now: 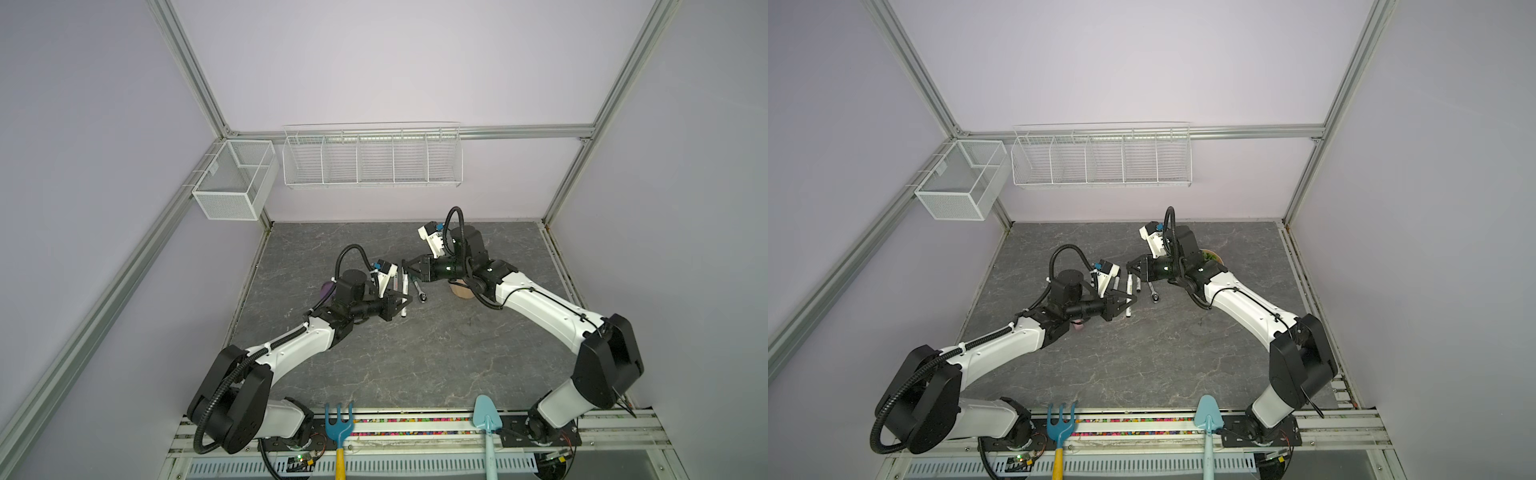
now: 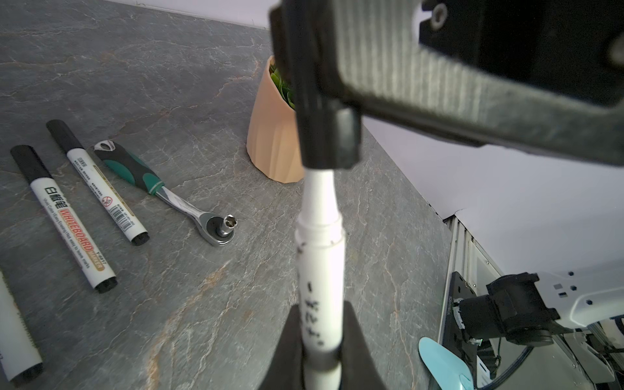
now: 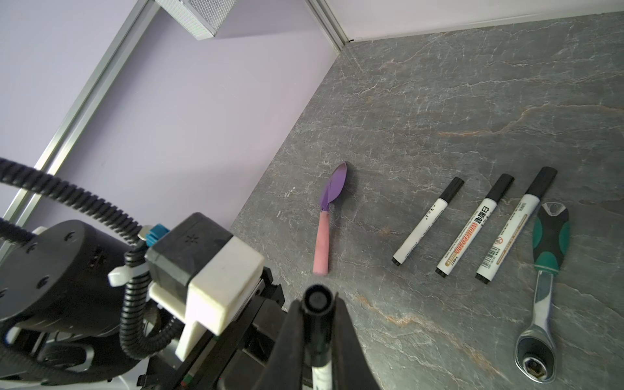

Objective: Insert pens into pen caps
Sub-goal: Put on the pen cap to the pen.

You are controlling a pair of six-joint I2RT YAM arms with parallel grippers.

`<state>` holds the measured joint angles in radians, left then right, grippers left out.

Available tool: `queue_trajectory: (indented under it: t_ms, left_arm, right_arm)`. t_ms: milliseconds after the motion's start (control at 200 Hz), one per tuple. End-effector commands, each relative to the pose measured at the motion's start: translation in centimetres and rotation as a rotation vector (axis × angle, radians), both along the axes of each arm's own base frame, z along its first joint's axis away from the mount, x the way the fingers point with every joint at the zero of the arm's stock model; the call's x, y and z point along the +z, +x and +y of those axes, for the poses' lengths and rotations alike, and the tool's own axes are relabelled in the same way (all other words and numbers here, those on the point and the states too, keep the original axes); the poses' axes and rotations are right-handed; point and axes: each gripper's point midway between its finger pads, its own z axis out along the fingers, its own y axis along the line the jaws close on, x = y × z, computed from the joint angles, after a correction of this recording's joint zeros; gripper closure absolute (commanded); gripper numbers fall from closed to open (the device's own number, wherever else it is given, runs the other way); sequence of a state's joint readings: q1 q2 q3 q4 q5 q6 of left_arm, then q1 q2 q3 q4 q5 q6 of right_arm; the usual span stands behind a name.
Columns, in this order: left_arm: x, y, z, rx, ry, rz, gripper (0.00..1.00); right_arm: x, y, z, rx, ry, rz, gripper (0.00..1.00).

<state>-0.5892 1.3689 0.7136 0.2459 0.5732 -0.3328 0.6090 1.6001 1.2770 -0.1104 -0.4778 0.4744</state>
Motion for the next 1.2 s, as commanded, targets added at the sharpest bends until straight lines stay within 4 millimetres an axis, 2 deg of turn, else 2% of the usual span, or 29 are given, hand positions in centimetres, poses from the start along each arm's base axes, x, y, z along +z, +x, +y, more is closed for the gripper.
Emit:
queue_trajectory:
  t_ms: [0, 415, 635, 880, 1070, 1195]
  left_arm:
    - [6.6, 2.8, 0.5, 0.103, -0.127, -0.2, 1.0]
    - [7.1, 2.5, 0.3, 0.076, -0.128, -0.204, 1.0]
    - [7.1, 2.4, 0.3, 0.078, -0.127, -0.202, 1.0]
    - [7.3, 2.6, 0.5, 0.096, -0.136, -0.208, 1.0]
    - [8.3, 3.8, 0.3, 0.129, -0.2, -0.212, 1.0]
    - [9.0, 5.2, 0.3, 0.171, -0.179, -0.247, 1.0]
  right_arm:
    - [-5.8, -5.7, -0.6, 0.119, -0.129, 0.249, 0.93]
    - [-6.0, -3.8, -1.7, 0.023, -0.167, 0.238, 0.93]
    - [-5.9, -3.4, -1.8, 0.014, -0.164, 0.235, 0.93]
    - [-5.6, -5.3, -0.7, 0.119, -0.12, 0.239, 0.93]
    - [-5.8, -7.7, 0.3, 0.224, -0.09, 0.245, 0.92]
    - [-5.6, -8.4, 0.1, 0.256, -0.093, 0.227, 0.92]
